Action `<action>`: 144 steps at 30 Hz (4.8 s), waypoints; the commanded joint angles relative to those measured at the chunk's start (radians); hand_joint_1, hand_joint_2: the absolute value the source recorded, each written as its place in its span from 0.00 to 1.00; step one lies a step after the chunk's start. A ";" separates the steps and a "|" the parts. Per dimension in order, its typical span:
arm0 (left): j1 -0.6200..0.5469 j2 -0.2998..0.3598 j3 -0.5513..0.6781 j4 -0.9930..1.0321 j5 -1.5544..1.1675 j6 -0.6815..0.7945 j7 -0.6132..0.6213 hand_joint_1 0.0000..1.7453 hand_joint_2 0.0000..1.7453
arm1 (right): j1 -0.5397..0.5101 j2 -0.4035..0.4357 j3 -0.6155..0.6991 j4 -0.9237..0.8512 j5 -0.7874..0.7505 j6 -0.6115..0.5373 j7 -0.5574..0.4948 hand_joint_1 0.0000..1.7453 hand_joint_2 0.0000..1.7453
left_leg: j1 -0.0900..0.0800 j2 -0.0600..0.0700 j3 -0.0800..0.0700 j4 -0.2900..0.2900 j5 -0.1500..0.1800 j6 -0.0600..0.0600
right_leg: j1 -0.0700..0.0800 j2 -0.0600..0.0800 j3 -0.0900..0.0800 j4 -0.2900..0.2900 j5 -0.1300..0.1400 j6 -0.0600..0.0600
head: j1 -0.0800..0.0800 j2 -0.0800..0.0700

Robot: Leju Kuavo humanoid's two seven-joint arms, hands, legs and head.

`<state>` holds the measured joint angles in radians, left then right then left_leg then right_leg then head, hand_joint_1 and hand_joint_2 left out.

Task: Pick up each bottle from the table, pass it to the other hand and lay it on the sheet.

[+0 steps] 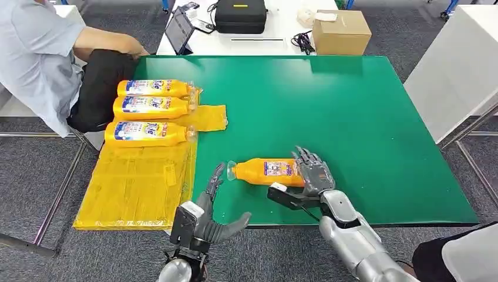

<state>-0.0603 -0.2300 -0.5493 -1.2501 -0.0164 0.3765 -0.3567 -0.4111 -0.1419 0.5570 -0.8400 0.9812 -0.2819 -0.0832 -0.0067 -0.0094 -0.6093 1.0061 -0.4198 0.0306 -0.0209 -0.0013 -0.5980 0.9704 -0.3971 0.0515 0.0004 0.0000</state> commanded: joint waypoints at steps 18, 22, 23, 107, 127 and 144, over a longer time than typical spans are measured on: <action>-0.051 0.013 -0.006 0.055 -0.008 -0.017 0.004 0.00 1.00 | -0.067 0.019 -0.087 0.248 -0.112 0.125 -0.073 1.00 1.00 | 0.002 -0.002 0.007 -0.001 -0.001 -0.002 | 0.002 -0.002 0.008 -0.002 -0.001 -0.002 | 0.000 0.000; -0.052 0.012 -0.007 0.056 -0.008 -0.017 0.004 0.00 1.00 | -0.066 0.018 -0.088 0.249 -0.114 0.127 -0.074 1.00 1.00 | 0.001 -0.002 0.008 -0.001 -0.001 -0.002 | 0.002 -0.003 0.009 -0.002 -0.001 -0.002 | 0.000 0.000; -0.055 0.012 -0.008 0.060 -0.006 -0.020 0.002 0.00 1.00 | -0.067 0.019 -0.092 0.254 -0.129 0.137 -0.086 1.00 1.00 | 0.001 -0.002 0.008 -0.001 0.000 -0.001 | 0.001 -0.002 0.008 -0.002 -0.001 -0.002 | 0.000 0.000; -0.052 0.004 0.089 -0.003 0.605 -0.325 -0.022 0.00 1.00 | 0.112 0.172 0.084 -0.158 -0.742 0.438 -0.387 1.00 1.00 | 0.002 0.003 0.004 0.000 -0.003 -0.003 | 0.002 0.002 0.004 -0.001 -0.002 -0.003 | 0.000 0.000; -0.140 0.015 0.064 0.131 0.381 -0.191 -0.126 1.00 1.00 | 0.091 0.185 0.061 -0.148 -0.742 0.366 -0.345 1.00 1.00 | 0.001 0.001 0.000 -0.001 -0.001 -0.001 | 0.001 0.000 0.000 -0.001 -0.001 -0.001 | 0.000 0.000; -0.131 -0.009 0.103 0.155 0.371 -0.177 -0.105 1.00 1.00 | 0.137 0.188 0.040 -0.159 -0.754 0.353 -0.355 0.00 1.00 | 0.001 0.001 0.002 0.000 -0.002 -0.002 | 0.001 0.000 0.002 0.000 -0.002 -0.003 | 0.000 0.000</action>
<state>-0.1728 -0.2388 -0.4669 -1.1517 0.3479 0.2045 -0.4681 -0.2578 0.0450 0.6012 -1.0437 0.2296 0.0755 -0.4368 -0.0065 -0.0091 -0.6114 1.0059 -0.4201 0.0304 -0.0209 -0.0011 -0.6003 0.9704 -0.3973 0.0513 0.0004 0.0000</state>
